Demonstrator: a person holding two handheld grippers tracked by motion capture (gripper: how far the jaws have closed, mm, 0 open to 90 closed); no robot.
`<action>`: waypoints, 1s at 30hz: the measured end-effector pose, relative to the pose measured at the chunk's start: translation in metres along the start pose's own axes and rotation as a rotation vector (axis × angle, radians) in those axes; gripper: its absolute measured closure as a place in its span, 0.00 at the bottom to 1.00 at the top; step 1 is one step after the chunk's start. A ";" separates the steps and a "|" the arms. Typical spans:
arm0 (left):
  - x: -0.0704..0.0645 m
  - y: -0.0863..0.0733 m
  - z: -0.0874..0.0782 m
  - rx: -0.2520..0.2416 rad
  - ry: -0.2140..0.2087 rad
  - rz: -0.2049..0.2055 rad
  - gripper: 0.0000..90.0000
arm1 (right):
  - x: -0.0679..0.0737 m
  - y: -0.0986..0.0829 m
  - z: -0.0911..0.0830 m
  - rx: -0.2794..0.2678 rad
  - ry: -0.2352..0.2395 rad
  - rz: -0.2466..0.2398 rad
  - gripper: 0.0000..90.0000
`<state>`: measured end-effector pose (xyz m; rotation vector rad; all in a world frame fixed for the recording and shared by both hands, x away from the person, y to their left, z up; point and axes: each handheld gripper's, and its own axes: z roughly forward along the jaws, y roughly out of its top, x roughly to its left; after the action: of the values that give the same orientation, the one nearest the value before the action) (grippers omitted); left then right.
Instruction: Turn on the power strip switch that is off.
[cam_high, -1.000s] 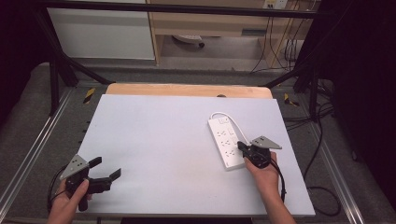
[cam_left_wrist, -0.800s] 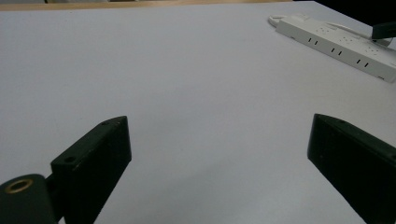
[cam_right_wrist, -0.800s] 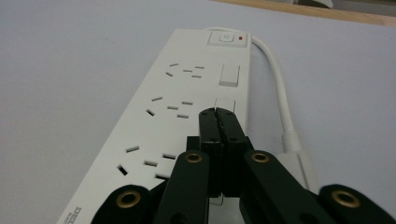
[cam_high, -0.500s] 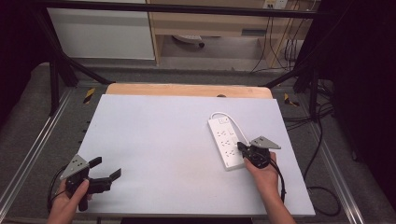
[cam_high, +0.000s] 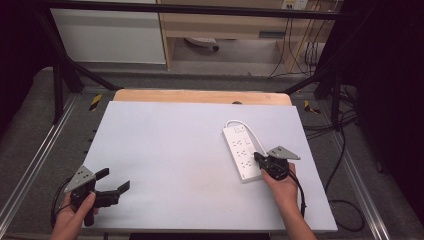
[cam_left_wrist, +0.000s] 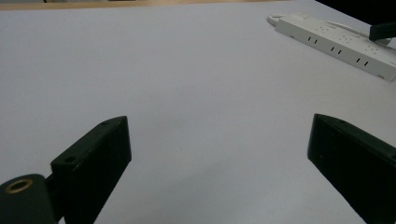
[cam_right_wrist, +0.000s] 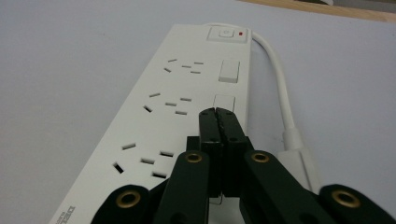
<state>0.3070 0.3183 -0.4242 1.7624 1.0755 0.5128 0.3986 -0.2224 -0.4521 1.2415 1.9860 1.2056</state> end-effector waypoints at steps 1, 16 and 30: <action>0.000 0.000 0.000 0.000 0.000 0.000 0.07 | 0.000 0.000 0.000 0.000 0.000 0.000 1.00; 0.000 0.000 0.000 0.002 -0.003 0.000 0.07 | 0.001 -0.001 0.000 -0.005 -0.004 -0.010 1.00; -0.001 0.000 0.000 0.005 -0.001 0.004 0.07 | 0.001 -0.002 0.000 -0.003 -0.001 -0.012 1.00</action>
<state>0.3069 0.3176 -0.4243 1.7692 1.0741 0.5121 0.3970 -0.2220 -0.4533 1.2272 1.9873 1.2019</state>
